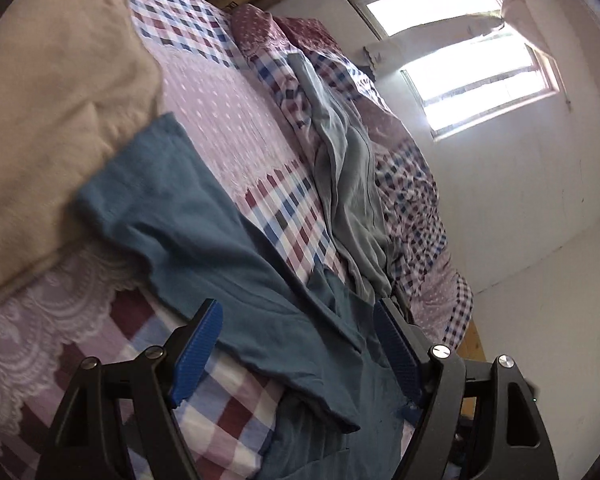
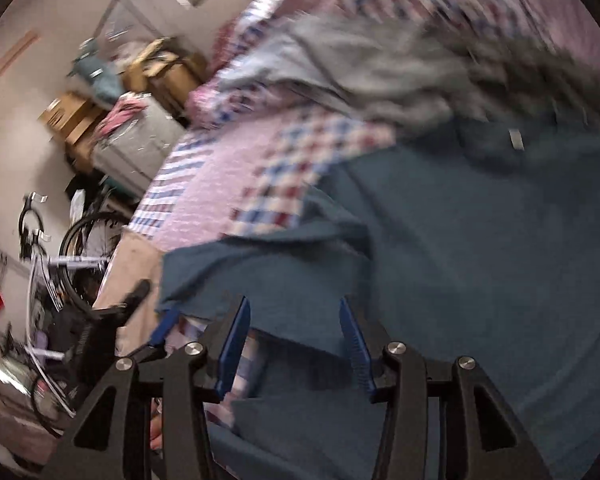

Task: Fold clothes

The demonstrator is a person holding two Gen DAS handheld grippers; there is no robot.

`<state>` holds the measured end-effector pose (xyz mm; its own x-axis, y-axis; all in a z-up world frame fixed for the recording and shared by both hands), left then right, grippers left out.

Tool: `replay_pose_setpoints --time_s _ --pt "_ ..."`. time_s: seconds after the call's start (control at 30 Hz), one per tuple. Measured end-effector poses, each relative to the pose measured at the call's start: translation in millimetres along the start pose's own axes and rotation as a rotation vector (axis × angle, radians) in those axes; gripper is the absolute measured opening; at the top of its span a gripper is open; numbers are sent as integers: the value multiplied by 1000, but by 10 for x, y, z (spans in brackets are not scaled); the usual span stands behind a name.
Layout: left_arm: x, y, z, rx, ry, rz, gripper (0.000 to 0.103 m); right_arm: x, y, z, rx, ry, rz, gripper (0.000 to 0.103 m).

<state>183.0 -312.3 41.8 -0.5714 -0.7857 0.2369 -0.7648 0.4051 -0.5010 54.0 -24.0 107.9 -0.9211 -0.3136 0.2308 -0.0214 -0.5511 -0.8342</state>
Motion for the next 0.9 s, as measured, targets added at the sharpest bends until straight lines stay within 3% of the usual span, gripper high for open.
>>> replay_pose_setpoints --time_s 0.17,0.4,0.47,0.5,0.57,0.73,0.9 --pt "-45 88 -15 -8 -13 21 81 31 398 -469 54 123 50 50" --pt "-22 7 18 -17 -28 3 81 242 712 -541 159 91 90 51" --pt "-7 -36 12 -13 -26 -16 81 280 747 -486 140 68 99 46" --pt "-2 -59 7 -13 -23 -26 81 299 764 -458 130 57 103 31" --pt "12 -117 -3 -21 -17 -44 81 313 732 -350 84 31 99 13" --pt "50 -186 67 -39 -48 -58 81 408 605 270 30 -88 79 8" --pt "81 -306 162 -31 -86 -112 81 600 754 1057 -13 -199 98 8"
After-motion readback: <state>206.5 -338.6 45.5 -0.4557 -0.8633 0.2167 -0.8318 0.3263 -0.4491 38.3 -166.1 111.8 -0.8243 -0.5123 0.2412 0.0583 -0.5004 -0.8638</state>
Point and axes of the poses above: each gripper's, at about its wrist camera, not at the fingertips, and y roughly the way its jaws point, z to its left, x to its top, the point moved 1 cm from there along y, roughly the way its jaws point, and after that the axes turned 14 degrees about z, right-handed, at the moved point
